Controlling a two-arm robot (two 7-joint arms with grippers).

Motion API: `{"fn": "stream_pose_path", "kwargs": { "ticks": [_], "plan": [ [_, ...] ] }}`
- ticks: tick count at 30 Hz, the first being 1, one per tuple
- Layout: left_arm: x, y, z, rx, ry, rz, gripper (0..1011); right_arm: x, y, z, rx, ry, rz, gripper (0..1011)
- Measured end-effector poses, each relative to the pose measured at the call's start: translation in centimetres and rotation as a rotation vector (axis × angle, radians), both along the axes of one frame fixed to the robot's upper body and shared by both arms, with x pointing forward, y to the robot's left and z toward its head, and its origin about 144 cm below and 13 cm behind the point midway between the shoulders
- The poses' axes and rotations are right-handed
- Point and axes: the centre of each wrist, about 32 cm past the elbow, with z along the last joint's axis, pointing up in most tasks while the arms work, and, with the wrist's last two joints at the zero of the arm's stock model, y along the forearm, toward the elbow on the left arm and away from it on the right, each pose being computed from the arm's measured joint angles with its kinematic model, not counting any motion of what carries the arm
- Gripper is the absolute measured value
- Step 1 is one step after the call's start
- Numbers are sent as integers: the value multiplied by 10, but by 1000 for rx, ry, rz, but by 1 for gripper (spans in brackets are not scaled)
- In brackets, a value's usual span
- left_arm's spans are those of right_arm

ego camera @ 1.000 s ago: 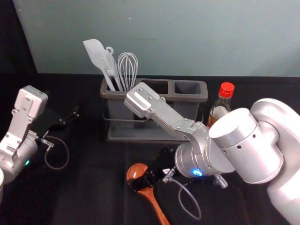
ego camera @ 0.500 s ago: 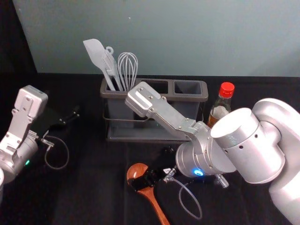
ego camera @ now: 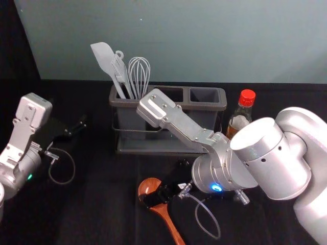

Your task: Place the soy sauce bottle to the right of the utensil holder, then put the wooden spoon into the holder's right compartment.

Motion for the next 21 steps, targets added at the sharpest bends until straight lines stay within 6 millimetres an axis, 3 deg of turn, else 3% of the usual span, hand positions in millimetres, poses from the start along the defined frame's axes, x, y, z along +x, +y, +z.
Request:
{"fn": "stream_pose_path", "kwargs": {
  "ticks": [21],
  "plan": [
    [0,0,0,0,0,0,1005,-4,-21,5,89,-100,28,1000]
  ]
}}
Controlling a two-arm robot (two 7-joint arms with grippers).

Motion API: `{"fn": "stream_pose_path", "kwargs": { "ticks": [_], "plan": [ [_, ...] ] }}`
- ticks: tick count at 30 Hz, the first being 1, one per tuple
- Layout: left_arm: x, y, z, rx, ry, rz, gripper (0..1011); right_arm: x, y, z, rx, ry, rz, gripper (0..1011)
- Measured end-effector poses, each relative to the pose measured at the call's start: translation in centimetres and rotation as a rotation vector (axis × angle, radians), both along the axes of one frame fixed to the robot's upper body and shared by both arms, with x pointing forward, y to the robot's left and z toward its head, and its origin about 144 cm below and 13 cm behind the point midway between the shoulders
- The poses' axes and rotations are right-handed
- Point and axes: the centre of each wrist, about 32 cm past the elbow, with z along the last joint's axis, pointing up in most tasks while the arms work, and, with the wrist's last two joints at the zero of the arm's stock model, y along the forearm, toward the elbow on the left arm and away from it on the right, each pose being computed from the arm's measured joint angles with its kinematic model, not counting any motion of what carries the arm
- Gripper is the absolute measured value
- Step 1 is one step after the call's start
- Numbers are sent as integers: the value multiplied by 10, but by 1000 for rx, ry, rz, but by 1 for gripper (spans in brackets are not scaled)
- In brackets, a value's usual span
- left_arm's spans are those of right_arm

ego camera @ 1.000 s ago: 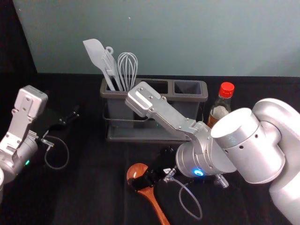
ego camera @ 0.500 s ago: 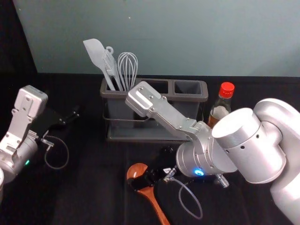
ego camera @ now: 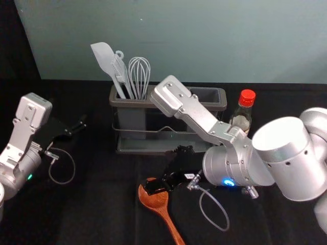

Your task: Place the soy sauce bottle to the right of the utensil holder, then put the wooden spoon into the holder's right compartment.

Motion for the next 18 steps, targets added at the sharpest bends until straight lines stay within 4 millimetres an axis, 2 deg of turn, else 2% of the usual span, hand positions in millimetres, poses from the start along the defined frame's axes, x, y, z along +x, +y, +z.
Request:
{"fn": "stream_pose_path", "kwargs": {
  "ticks": [9,18],
  "plan": [
    [0,0,0,0,0,0,1005,-10,-3,0,-1,-16,47,1000],
    [0,0,0,0,0,0,1005,-4,15,-7,-72,56,46,1000]
  ]
}}
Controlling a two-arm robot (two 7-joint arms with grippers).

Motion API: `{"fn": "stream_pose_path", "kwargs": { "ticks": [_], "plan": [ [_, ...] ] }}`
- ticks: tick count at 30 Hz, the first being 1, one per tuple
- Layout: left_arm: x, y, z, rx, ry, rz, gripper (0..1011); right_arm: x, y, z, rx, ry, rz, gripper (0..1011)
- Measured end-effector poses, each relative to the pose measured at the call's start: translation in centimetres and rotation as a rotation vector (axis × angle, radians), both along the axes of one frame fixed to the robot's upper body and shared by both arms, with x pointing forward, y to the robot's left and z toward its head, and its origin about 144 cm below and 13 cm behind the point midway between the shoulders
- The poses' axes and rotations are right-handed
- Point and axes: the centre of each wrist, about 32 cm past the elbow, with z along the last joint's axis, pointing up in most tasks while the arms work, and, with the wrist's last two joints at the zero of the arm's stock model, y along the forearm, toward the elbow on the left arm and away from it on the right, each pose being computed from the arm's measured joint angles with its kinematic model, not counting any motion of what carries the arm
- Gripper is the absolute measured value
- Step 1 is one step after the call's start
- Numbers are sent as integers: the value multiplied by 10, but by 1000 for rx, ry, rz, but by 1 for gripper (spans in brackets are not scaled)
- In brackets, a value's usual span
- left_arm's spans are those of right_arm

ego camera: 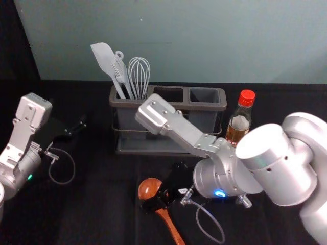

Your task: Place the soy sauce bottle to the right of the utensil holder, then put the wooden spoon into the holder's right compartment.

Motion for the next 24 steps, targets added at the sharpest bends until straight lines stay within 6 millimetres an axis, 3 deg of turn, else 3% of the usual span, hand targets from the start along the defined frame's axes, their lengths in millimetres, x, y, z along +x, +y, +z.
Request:
{"fn": "stream_pose_path", "kwargs": {
  "ticks": [9,24],
  "plan": [
    [0,0,0,0,0,0,1005,11,17,-8,-70,66,-32,1000],
    [0,0,0,0,0,0,1005,16,17,-22,-86,68,-69,1000]
  ]
}}
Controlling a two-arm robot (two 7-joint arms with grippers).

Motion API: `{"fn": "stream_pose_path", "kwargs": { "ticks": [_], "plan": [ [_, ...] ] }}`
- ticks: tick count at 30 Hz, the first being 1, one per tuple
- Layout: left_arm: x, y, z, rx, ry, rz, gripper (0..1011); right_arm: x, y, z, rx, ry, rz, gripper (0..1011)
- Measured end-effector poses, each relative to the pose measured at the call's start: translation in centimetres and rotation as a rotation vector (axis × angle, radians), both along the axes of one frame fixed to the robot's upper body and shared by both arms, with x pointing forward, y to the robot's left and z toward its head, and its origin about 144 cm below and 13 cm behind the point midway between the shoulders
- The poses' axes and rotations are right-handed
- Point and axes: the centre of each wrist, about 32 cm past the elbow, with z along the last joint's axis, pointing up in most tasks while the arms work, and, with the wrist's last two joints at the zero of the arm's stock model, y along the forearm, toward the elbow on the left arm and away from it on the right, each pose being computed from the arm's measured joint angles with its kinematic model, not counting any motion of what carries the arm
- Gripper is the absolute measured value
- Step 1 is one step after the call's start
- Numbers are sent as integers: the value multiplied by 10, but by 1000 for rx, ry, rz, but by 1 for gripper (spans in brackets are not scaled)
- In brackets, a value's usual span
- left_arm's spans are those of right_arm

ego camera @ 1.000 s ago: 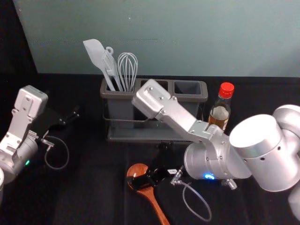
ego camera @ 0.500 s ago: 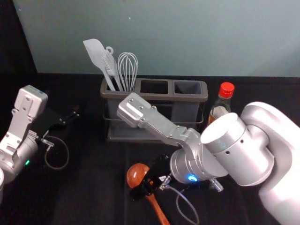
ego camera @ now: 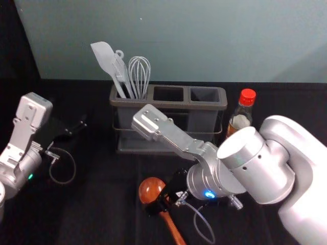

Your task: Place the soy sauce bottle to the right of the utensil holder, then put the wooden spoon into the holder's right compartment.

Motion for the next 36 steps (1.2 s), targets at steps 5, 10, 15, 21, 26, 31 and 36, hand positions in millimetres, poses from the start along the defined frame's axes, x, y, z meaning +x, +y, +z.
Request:
{"fn": "stream_pose_path", "kwargs": {
  "ticks": [5,10,15,21,26,31,36],
  "plan": [
    [0,0,0,0,0,0,1005,-4,-7,4,31,-36,-2,1000],
    [0,0,0,0,0,0,1005,-8,-12,4,52,-63,1,1000],
    [0,0,0,0,0,0,1005,-9,-15,1,63,-70,5,1000],
    [0,0,0,0,0,0,1005,-10,-18,-6,69,-74,13,1000],
    [0,0,0,0,0,0,1005,-11,-18,-12,64,-75,13,1000],
    [0,0,0,0,0,0,1005,-12,-16,-15,60,-76,15,1000],
    [0,0,0,0,0,0,1005,-12,-14,-19,58,-76,17,1000]
  ]
}}
